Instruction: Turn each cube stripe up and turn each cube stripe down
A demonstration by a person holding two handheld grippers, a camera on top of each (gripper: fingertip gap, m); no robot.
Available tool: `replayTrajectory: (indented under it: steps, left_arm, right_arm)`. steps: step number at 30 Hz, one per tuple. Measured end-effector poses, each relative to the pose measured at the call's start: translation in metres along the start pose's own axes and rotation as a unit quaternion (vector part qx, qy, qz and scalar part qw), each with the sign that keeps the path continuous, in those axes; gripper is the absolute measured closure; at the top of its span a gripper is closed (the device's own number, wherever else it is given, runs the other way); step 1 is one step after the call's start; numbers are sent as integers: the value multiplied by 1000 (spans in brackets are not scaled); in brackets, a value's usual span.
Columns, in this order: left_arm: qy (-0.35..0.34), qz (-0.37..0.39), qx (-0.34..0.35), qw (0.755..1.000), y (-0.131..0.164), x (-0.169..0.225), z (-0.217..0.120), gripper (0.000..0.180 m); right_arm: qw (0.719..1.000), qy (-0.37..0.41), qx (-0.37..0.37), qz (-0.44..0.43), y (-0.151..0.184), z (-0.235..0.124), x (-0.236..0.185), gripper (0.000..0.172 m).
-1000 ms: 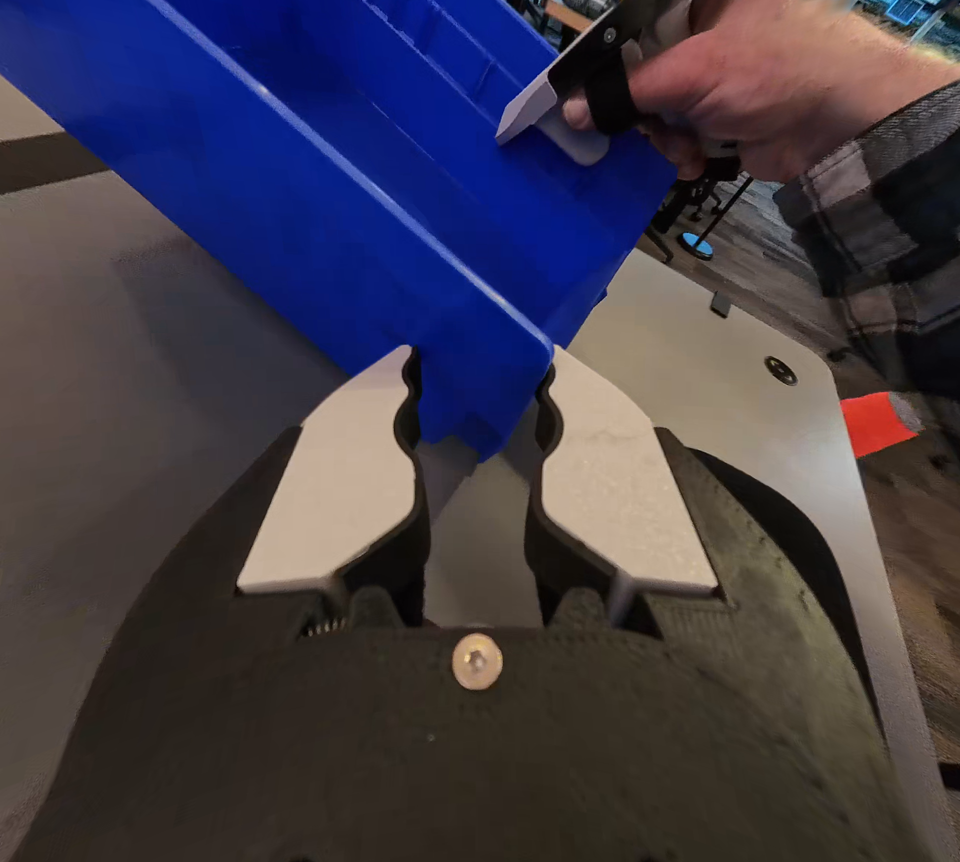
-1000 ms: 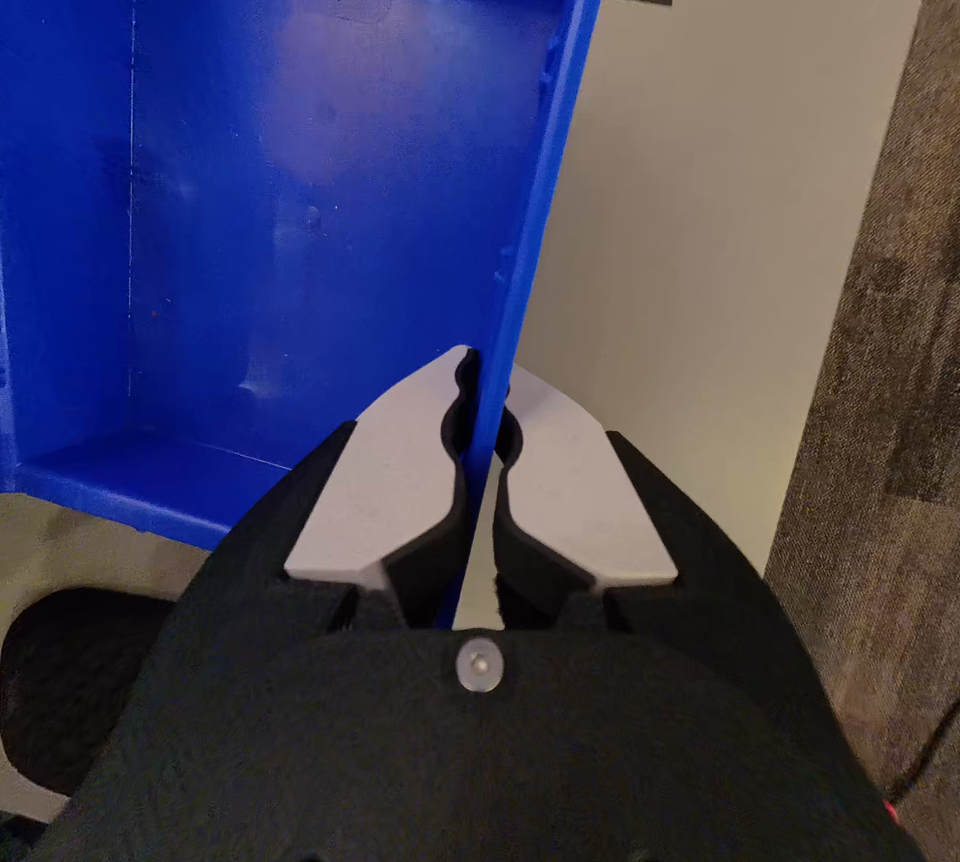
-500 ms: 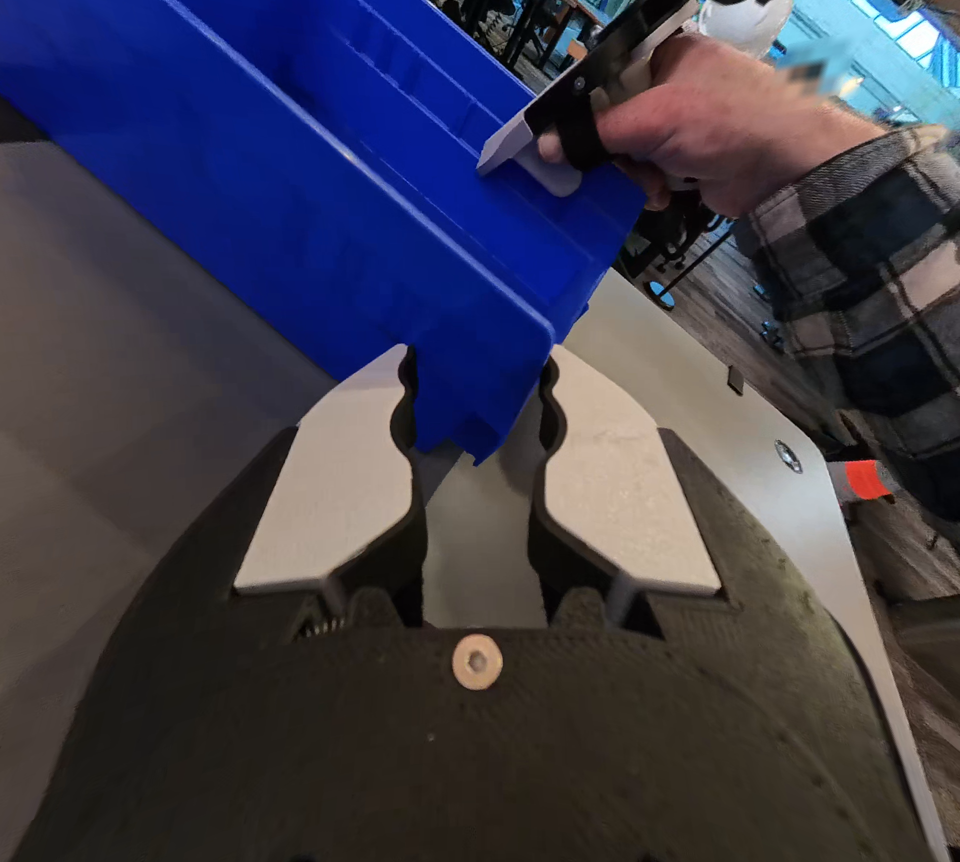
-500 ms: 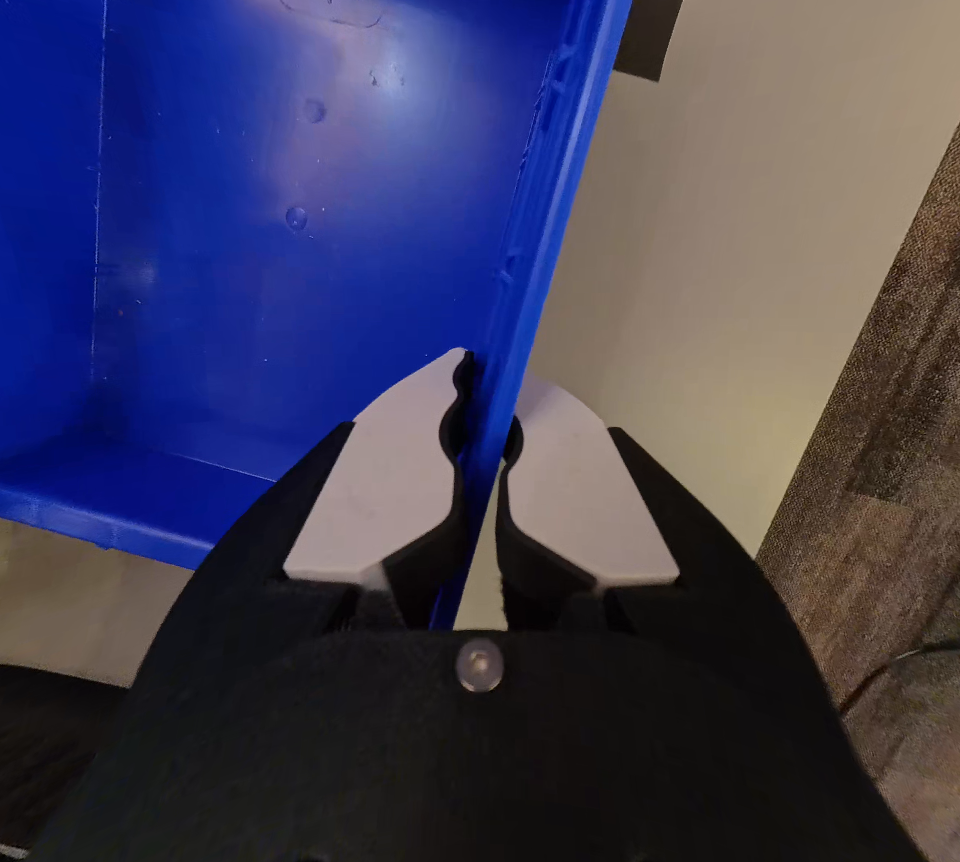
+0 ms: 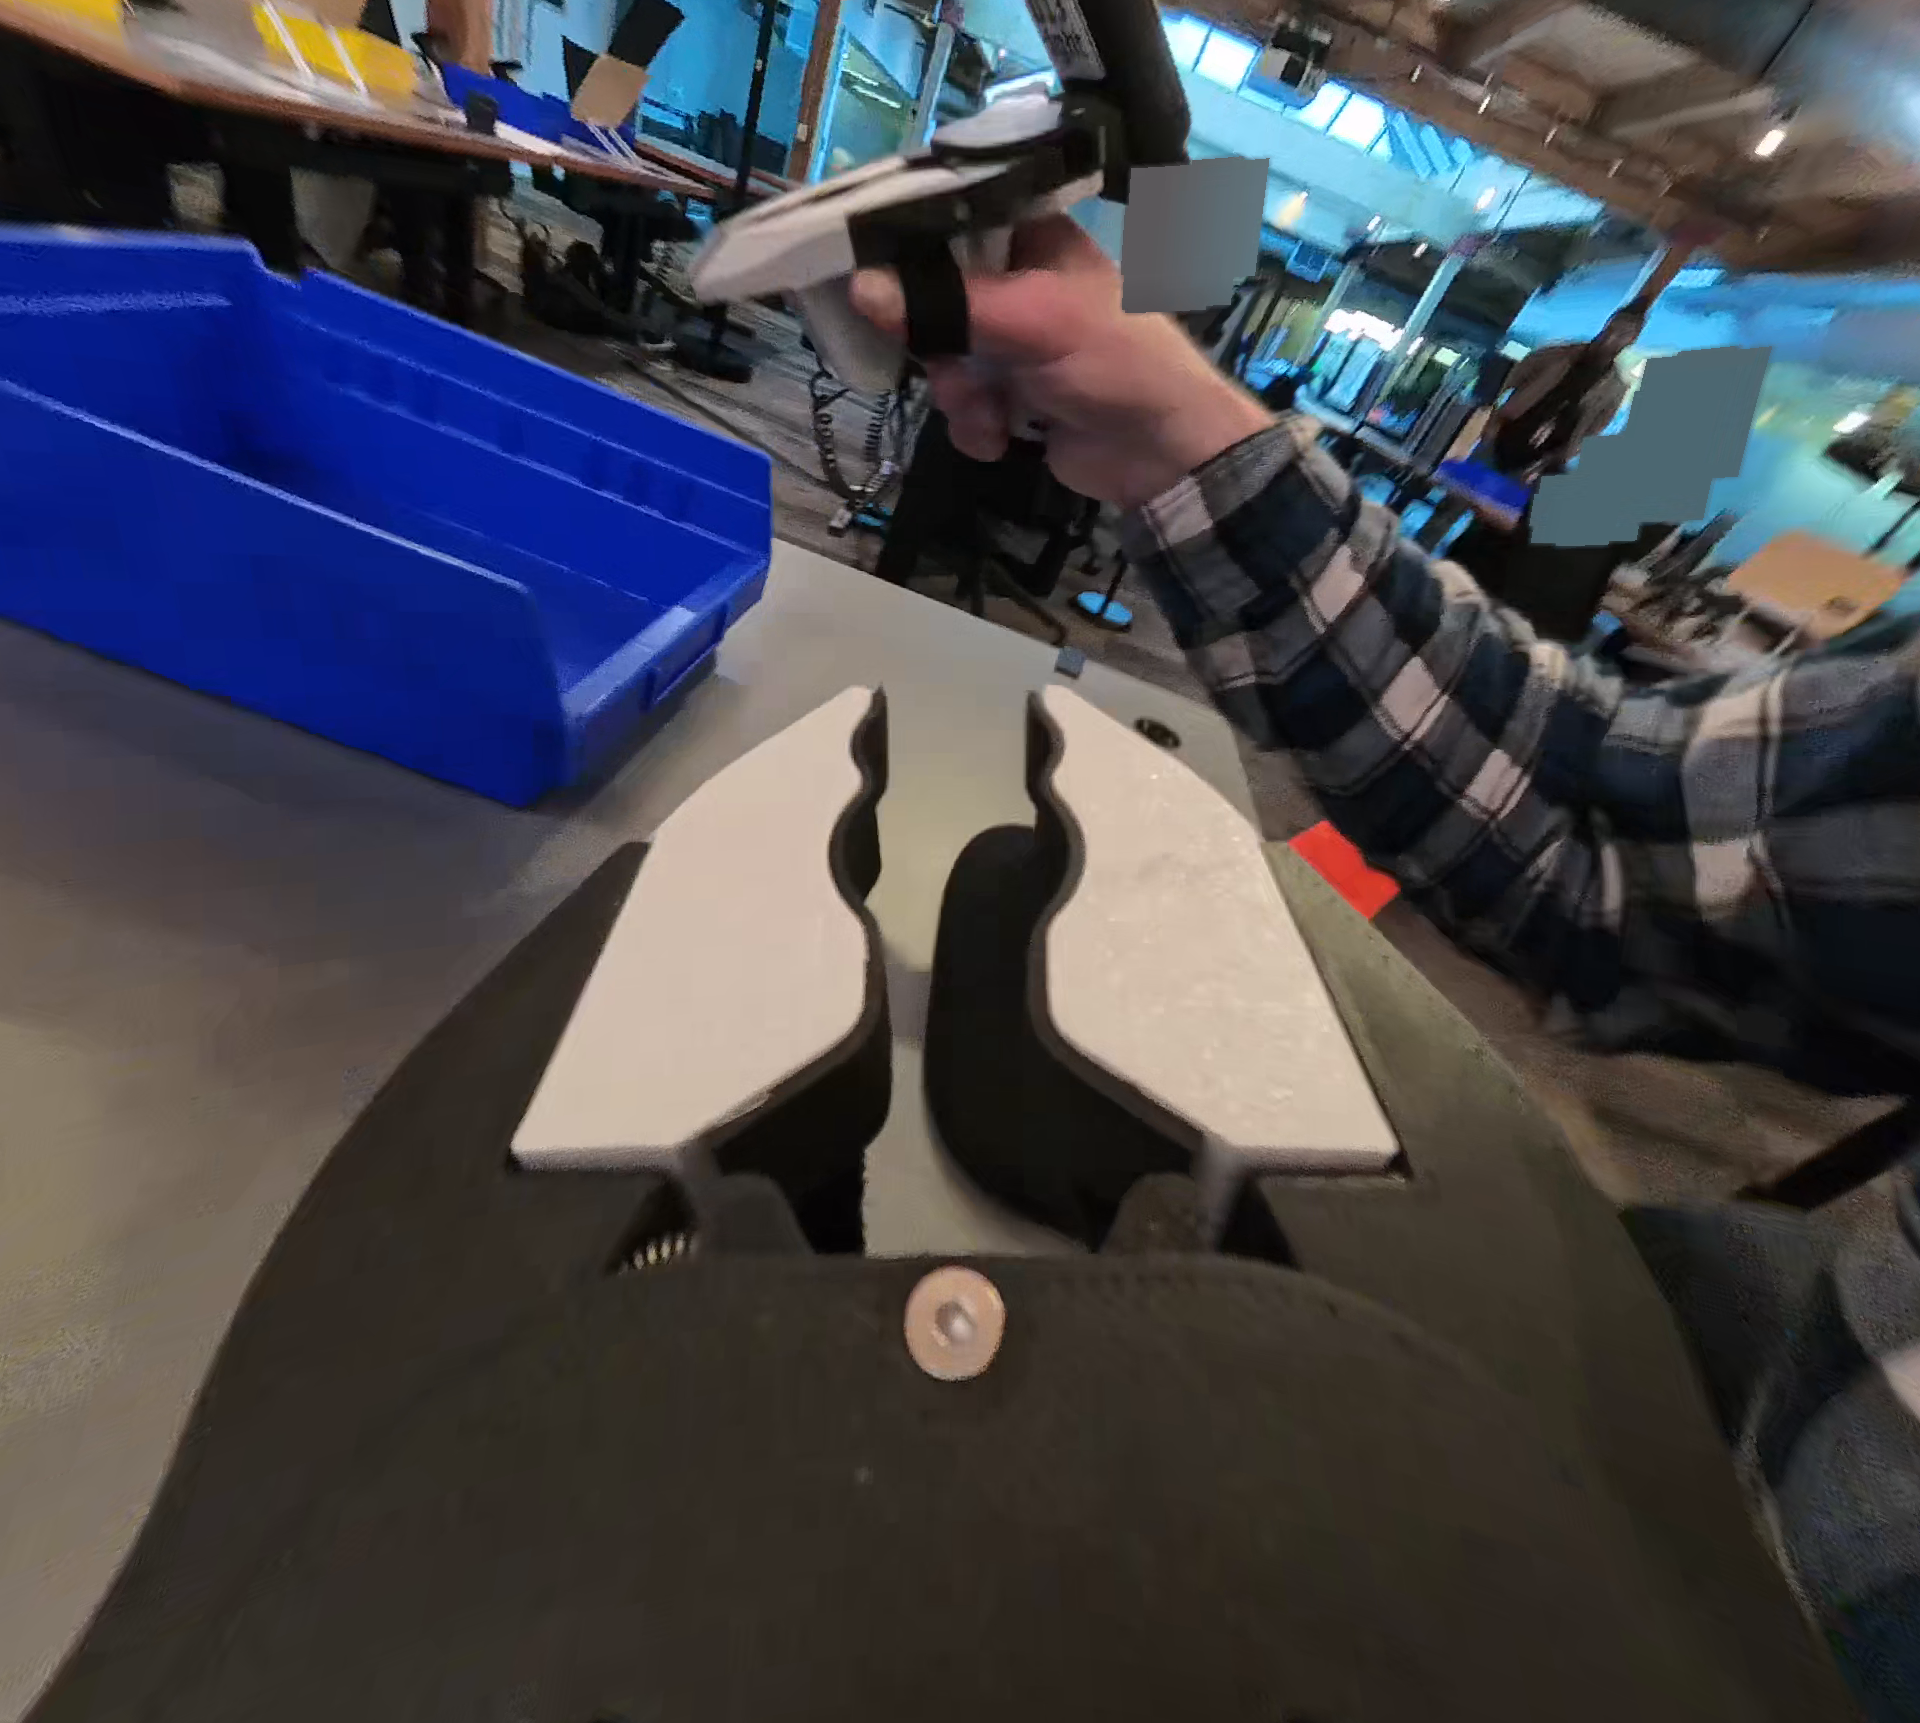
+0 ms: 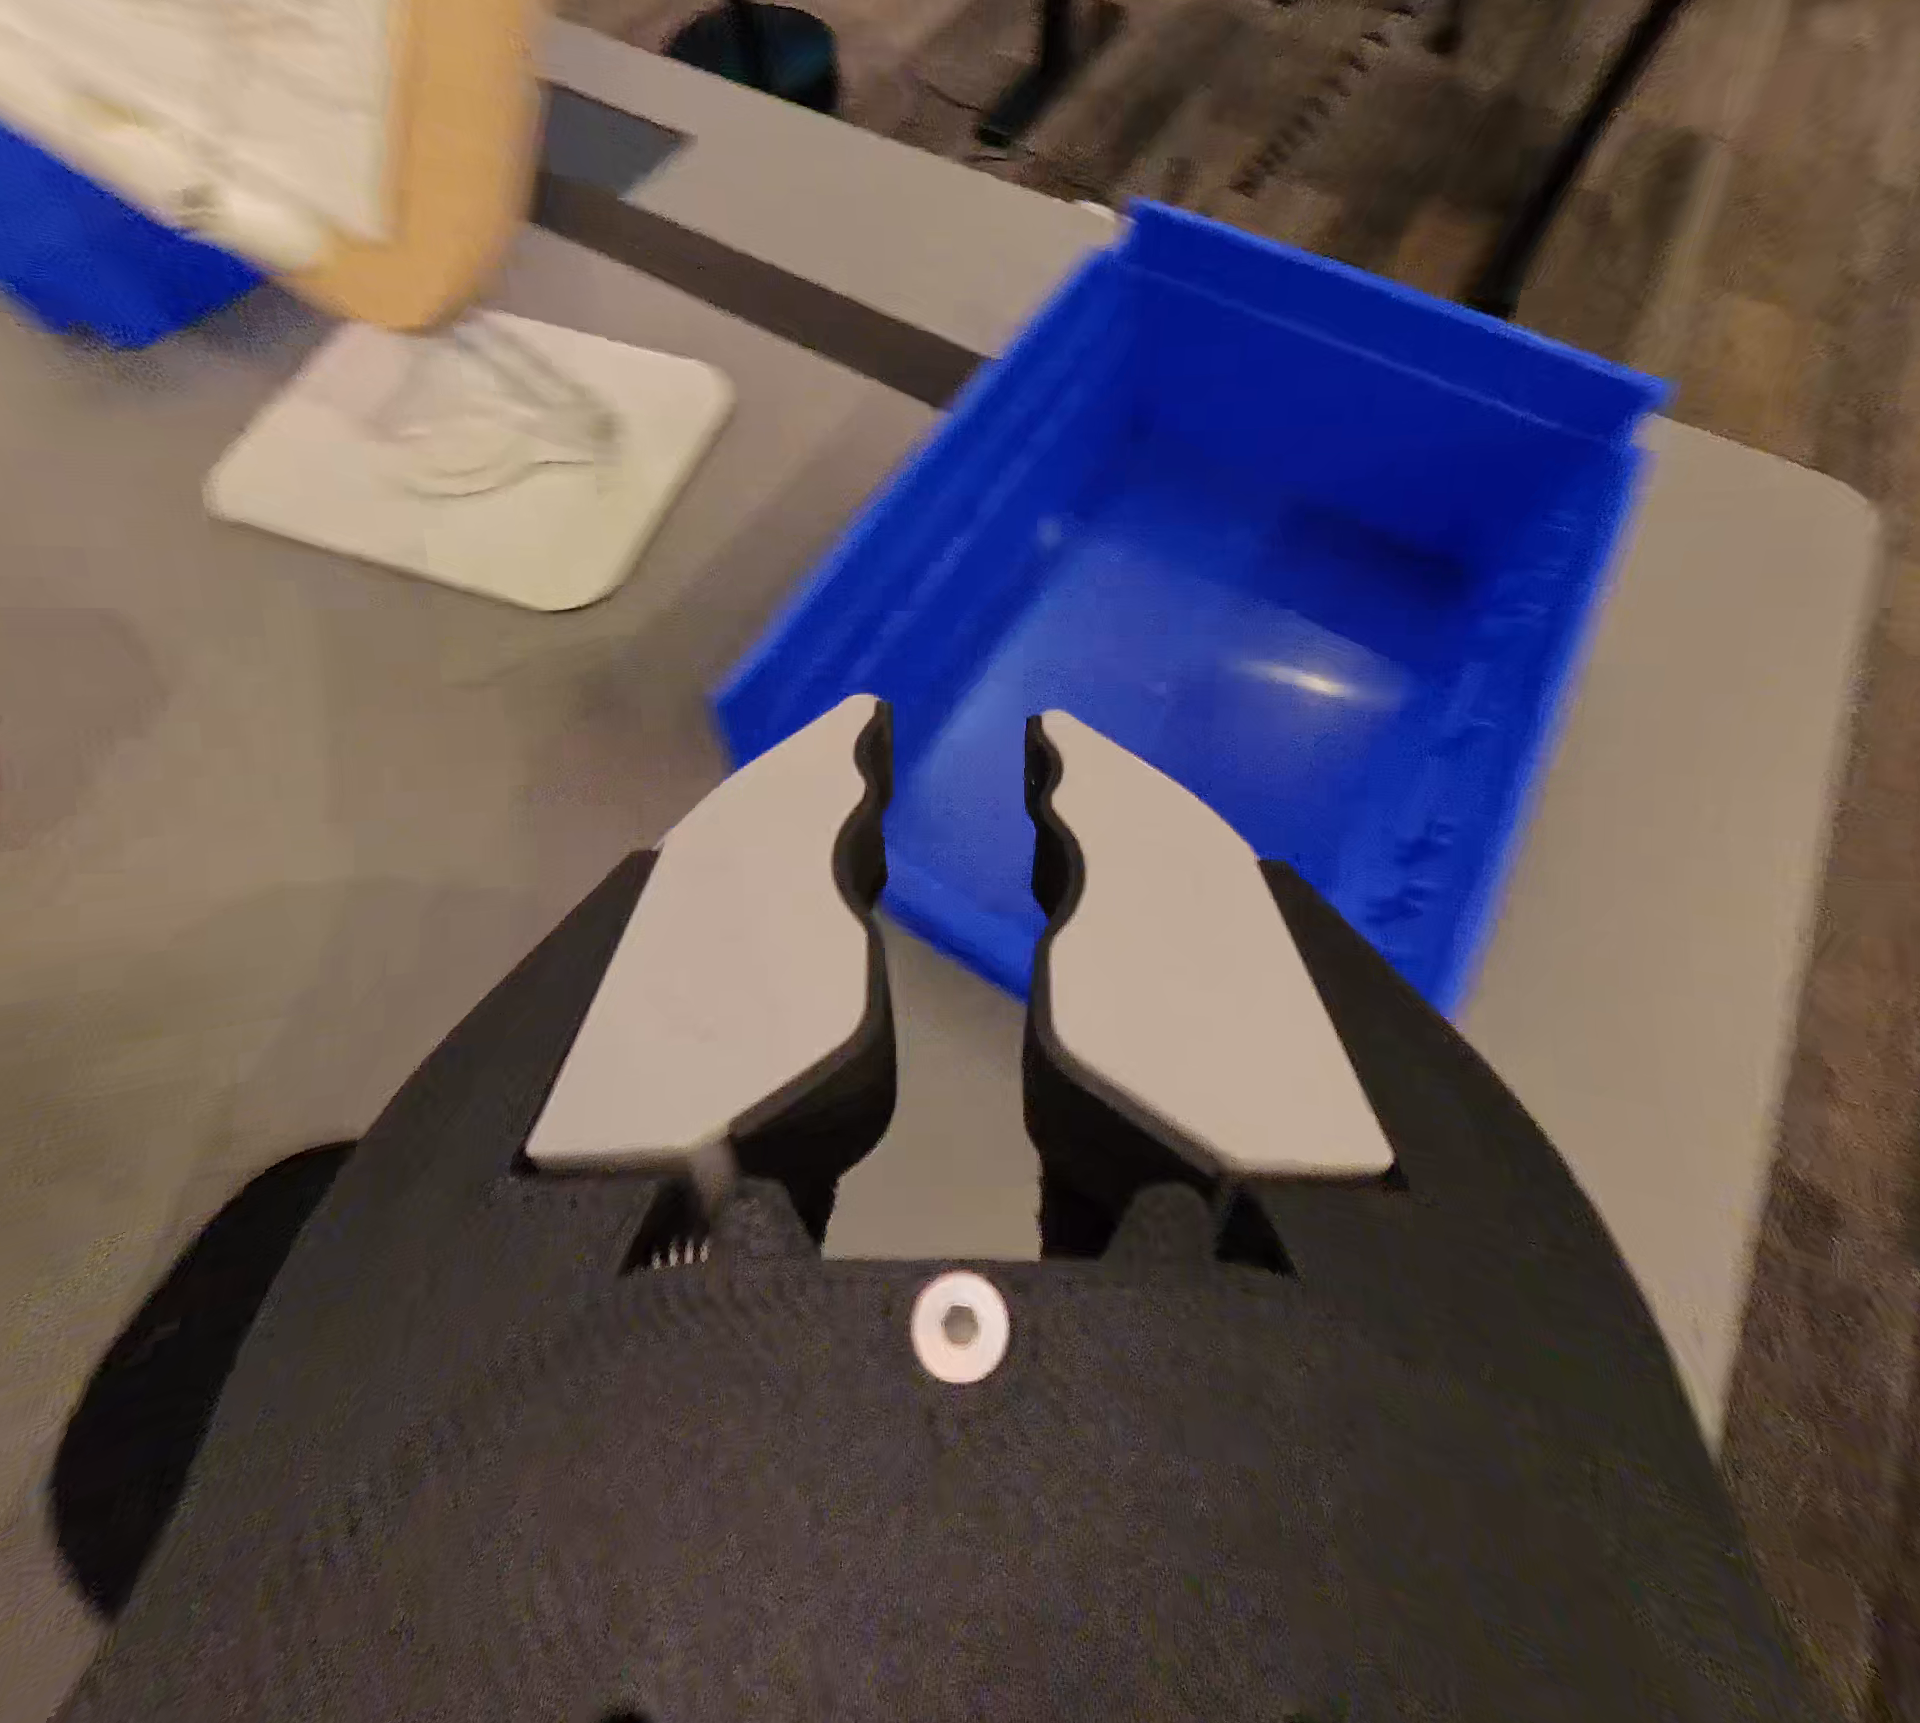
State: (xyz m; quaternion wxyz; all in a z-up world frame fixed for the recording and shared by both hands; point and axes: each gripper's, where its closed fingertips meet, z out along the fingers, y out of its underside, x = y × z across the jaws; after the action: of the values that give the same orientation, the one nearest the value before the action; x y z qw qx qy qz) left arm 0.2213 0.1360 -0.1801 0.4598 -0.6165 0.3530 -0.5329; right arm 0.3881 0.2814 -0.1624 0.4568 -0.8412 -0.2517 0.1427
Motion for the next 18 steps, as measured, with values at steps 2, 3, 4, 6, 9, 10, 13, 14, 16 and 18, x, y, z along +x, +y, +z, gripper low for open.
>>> replayTrajectory:
  steps: [2,3,4,6,9,10,13,14,16,18]
  left_arm:
    - [-29,45,-8,999,-6,2,-35,161]
    - [-47,60,-11,997,-9,0,-54,161]
    - [-68,70,-15,995,-11,-4,-73,161]
    - [-112,80,-20,990,-13,-13,-114,154]
    - [-187,101,-33,977,-14,-30,-176,146]
    - [-216,120,-40,968,-12,-37,-197,144]
    - [-308,167,-74,934,-8,-60,-269,144]
    - [-329,166,-77,926,-8,-66,-294,144]
    - [-378,157,-80,909,-7,-80,-343,144]
    - [-411,162,-83,893,-5,-90,-384,146]
  right_arm:
    - [999,-37,23,-28,-2,-4,-47,154]
    - [997,-55,32,-39,-2,-4,-69,155]
    - [995,-74,38,-47,-1,-3,-91,155]
    - [989,-121,56,-58,-1,1,-135,157]
    - [981,-164,68,-79,3,16,-185,158]
    - [979,-169,65,-91,6,24,-197,158]
    - [977,-183,56,-93,17,47,-218,158]
    - [977,-190,55,-82,22,54,-221,158]
    - [976,-199,54,-66,31,67,-223,159]
    - [976,-204,70,-43,36,76,-222,159]
